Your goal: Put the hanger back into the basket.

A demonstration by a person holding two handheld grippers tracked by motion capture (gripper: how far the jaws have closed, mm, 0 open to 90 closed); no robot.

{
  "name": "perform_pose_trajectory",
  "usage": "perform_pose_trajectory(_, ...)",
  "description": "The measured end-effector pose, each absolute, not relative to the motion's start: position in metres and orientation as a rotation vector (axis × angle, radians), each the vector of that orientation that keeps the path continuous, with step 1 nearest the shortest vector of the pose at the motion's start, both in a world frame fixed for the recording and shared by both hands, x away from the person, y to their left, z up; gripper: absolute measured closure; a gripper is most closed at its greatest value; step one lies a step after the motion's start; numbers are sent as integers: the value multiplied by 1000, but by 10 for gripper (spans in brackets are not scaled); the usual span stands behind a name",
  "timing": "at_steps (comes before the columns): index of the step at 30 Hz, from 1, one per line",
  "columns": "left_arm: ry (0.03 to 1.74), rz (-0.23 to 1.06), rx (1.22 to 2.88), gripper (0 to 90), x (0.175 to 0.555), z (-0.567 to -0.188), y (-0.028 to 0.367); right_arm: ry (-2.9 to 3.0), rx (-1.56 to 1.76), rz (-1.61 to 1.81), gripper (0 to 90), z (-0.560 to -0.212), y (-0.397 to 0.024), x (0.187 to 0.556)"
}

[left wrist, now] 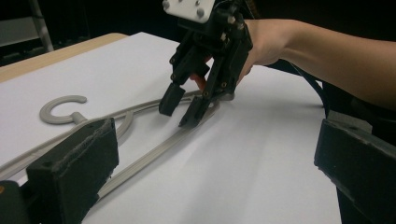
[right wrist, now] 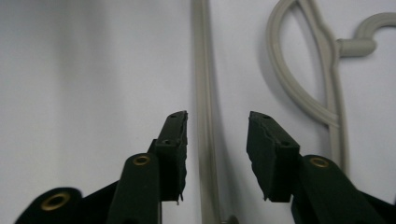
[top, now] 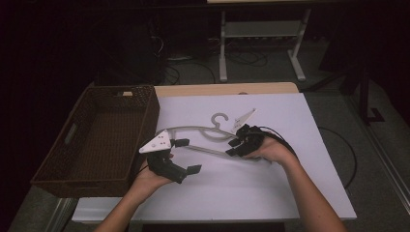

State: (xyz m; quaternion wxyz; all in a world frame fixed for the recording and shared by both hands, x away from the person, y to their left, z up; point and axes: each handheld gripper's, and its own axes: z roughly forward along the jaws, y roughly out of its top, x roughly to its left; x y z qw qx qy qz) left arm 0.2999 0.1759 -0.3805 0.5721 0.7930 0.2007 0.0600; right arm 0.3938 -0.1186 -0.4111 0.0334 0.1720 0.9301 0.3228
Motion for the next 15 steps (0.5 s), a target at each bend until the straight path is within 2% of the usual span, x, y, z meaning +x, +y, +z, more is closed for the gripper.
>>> perform_pose_trajectory(4,474,136,1858,0,300,-381,176,2892,483,917,644,-417,-109,394)
perform_pose_trajectory(15,484,127,1855,0,301,-382,177,2925,432,778,720,-428,-100,393)
